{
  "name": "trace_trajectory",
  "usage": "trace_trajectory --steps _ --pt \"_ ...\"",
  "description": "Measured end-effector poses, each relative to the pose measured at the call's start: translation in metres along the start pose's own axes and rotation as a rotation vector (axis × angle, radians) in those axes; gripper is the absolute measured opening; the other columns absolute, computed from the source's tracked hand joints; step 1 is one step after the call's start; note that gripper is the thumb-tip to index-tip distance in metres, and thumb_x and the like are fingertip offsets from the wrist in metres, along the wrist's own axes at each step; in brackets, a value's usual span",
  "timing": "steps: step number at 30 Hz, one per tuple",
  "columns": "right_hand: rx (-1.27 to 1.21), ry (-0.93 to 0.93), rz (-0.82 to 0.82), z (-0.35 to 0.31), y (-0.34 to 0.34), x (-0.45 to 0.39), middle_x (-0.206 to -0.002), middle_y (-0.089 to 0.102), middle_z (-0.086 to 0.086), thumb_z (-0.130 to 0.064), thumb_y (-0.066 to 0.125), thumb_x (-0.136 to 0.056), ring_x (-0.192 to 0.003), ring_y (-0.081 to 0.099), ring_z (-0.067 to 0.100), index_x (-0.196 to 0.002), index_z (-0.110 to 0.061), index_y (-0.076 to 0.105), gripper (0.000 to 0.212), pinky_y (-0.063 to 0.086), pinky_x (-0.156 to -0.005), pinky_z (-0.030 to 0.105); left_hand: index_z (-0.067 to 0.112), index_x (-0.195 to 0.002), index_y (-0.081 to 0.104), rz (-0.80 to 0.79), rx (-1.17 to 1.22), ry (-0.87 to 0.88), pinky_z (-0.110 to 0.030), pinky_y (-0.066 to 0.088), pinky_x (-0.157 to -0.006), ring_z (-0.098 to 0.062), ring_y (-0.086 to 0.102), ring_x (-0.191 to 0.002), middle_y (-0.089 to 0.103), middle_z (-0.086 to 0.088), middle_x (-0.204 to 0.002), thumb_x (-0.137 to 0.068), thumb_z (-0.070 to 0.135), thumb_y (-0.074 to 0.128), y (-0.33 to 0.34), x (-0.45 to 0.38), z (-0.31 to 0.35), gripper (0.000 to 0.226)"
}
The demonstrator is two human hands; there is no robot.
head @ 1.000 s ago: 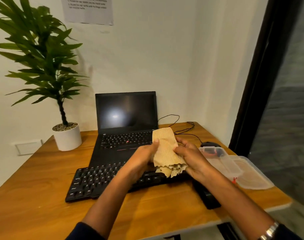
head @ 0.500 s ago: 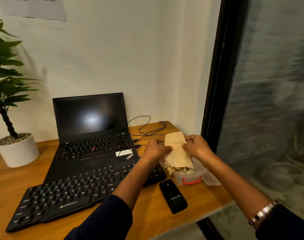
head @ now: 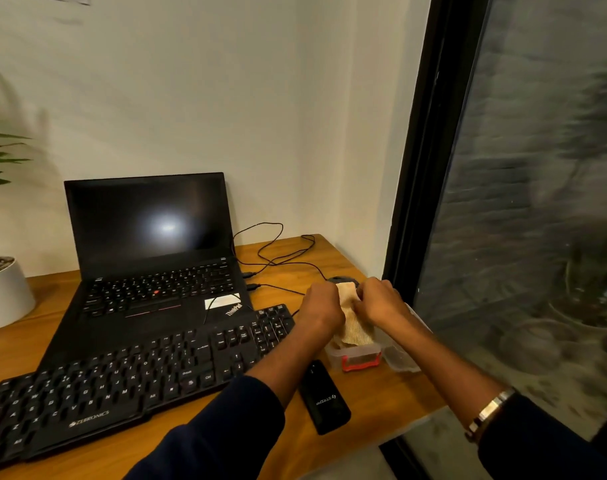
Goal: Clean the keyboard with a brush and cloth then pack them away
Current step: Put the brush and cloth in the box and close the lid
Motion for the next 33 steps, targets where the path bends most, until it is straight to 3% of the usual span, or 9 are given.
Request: trace_trajectory --steps 4,7,11,15,18,21,23,27,33 --pt "0.180 0.007 -0.067 -0.001 0.005 -0.005 -0.123 0.049 0.010 -0.030 0.059 -0.091 -0.115 0.044 0.029 -0.113 -0.013 0.062 0.028 0.038 -0.085 0.033 0.013 -0.117 0.065 0.029 -0.237 0.028 -0.039 0.036 -0.099 -0.027 0.043 -0.122 0.060 -0.009 -0.120 -0.088 0.013 0.066 0.002 -0.003 -0.001 0.029" --pt "0.227 0.085 -0.145 0.003 0.008 -0.008 -0.129 0.038 0.008 -0.040 0.061 -0.088 -0.119 0.034 0.028 -0.125 -0.015 0.056 0.045 0.032 -0.088 0.034 0.015 -0.121 0.064 -0.051 -0.243 -0.020 -0.040 0.032 -0.100 -0.027 0.034 -0.128 0.058 -0.008 -0.123 -0.089 0.019 0.066 0.001 -0.005 -0.004 0.032" --pt "0.198 0.012 -0.133 0.005 0.011 -0.007 -0.126 0.036 0.007 -0.043 0.064 -0.086 -0.117 0.034 0.028 -0.111 -0.022 0.063 0.033 0.033 -0.091 0.035 0.014 -0.129 0.059 -0.231 -0.271 -0.024 -0.045 0.028 -0.108 -0.033 0.024 -0.136 0.048 -0.010 -0.136 -0.090 0.030 0.065 0.002 0.000 -0.010 0.042" --pt "0.067 -0.170 0.075 0.006 0.015 -0.003 -0.120 0.034 0.002 -0.033 0.073 -0.080 -0.112 0.034 0.023 -0.105 -0.028 0.051 0.033 0.036 -0.090 0.034 0.011 -0.142 0.045 -0.380 -0.308 -0.014 -0.054 0.023 -0.113 -0.037 0.013 -0.141 0.026 -0.011 -0.150 -0.095 0.032 0.053 -0.005 0.003 -0.011 0.052" --pt "0.059 -0.312 0.150 0.006 0.016 0.001 -0.122 0.034 -0.004 -0.025 0.073 -0.080 -0.113 0.032 0.019 -0.102 -0.032 0.048 0.033 0.034 -0.090 0.033 0.009 -0.141 0.042 -0.455 -0.291 -0.053 -0.055 0.023 -0.111 -0.036 0.018 -0.135 0.030 -0.014 -0.145 -0.097 0.031 0.037 -0.008 0.000 -0.015 0.050" --pt "0.158 -0.509 0.168 0.005 0.012 0.004 -0.122 0.040 -0.007 -0.017 0.067 -0.084 -0.115 0.035 0.020 -0.100 -0.030 0.055 0.024 0.028 -0.085 0.029 0.010 -0.137 0.048 -0.485 -0.324 -0.068 -0.057 0.021 -0.112 -0.039 0.017 -0.137 0.031 -0.016 -0.143 -0.096 0.032 0.039 -0.009 0.002 -0.017 0.048" --pt "0.287 -0.564 0.094 0.003 0.009 0.007 -0.124 0.046 -0.005 -0.014 0.060 -0.089 -0.119 0.036 0.022 -0.107 -0.024 0.061 0.020 0.026 -0.087 0.031 0.013 -0.139 0.049 -0.490 -0.395 -0.008 -0.056 0.022 -0.113 -0.039 0.017 -0.139 0.030 -0.015 -0.146 -0.096 0.034 0.044 -0.008 0.002 -0.018 0.049" --pt "0.573 -0.472 -0.051 -0.006 0.007 0.006 -0.121 0.059 0.002 -0.019 0.057 -0.091 -0.116 0.043 0.021 -0.113 -0.017 0.062 0.022 0.027 -0.093 0.040 0.016 -0.144 0.046 -0.452 -0.393 0.020 -0.051 0.026 -0.111 -0.034 0.018 -0.138 0.025 -0.007 -0.148 -0.094 0.036 0.055 -0.010 0.005 -0.017 0.055" --pt "0.560 -0.385 -0.329 -0.013 -0.009 0.008 -0.123 0.058 0.003 -0.049 0.059 -0.088 -0.117 0.044 0.023 -0.108 -0.018 0.066 0.038 0.025 -0.089 0.041 0.019 -0.140 0.051 -0.406 -0.418 0.048 -0.047 0.025 -0.109 -0.031 0.021 -0.135 0.029 -0.006 -0.143 -0.089 0.041 0.063 -0.008 0.008 -0.018 0.057"
Point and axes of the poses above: each hand's wrist, its own x-axis away from the middle knuckle, its own y-axis out of the palm, z = x × y, the point moved 1 cm from there along -x, towards the middle knuckle
